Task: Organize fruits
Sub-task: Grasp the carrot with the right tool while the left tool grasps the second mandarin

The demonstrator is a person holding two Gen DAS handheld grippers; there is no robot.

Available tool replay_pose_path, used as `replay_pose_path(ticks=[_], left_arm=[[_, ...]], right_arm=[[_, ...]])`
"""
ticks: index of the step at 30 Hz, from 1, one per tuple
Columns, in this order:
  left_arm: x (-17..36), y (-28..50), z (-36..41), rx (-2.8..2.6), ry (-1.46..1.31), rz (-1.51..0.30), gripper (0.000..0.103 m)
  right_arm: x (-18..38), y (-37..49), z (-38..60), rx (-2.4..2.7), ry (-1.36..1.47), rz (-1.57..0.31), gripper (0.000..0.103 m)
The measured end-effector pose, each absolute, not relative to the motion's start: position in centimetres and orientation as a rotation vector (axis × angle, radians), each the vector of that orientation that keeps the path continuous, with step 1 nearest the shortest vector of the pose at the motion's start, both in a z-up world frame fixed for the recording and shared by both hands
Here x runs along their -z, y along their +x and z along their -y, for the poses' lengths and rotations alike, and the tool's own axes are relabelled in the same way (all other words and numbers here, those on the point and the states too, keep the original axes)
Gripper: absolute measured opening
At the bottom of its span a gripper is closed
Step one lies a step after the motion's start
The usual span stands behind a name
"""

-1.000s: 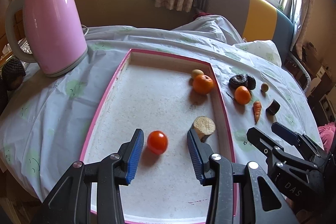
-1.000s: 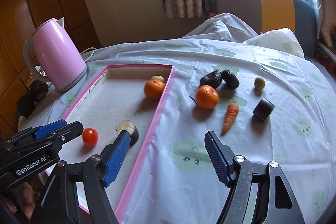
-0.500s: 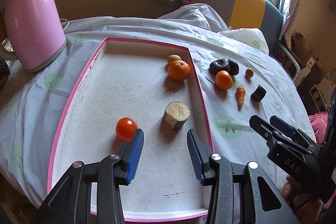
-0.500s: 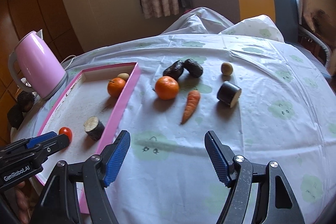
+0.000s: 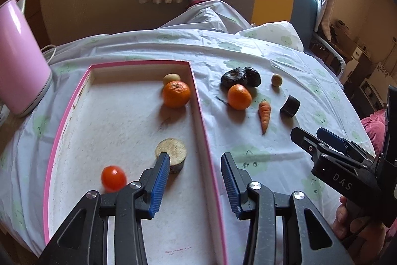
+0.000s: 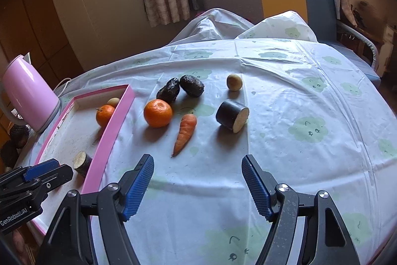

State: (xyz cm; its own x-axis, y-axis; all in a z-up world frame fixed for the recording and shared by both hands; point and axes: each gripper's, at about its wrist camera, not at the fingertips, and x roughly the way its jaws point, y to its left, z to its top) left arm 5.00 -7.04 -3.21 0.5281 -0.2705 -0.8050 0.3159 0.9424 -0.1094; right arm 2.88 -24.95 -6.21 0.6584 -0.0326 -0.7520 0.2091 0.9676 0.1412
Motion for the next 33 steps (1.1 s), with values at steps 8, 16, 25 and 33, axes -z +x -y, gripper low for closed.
replay_pose_path(ticks=[8, 16, 25, 33], left_arm=[[3.1, 6.1, 9.3, 0.39, 0.069, -0.947, 0.043], [3.3, 7.8, 10.9, 0.419, 0.063, -0.953, 0.043], [3.6, 9.5, 11.5, 0.418, 0.044, -0.964, 0.043], [4.0, 11.4, 12.4, 0.439, 0.028, -0.986, 0.043]], right_arm=[[6.1, 3.9, 26.4, 0.16, 0.229, -0.839, 0.074], [6.2, 5.1, 27.1, 0.159, 0.223, -0.84, 0.072], [7.5, 7.1, 25.2, 0.038, 0.2, -0.879, 0.033], [9.2, 9.9, 24.2, 0.02, 0.169, -0.906, 0.033]])
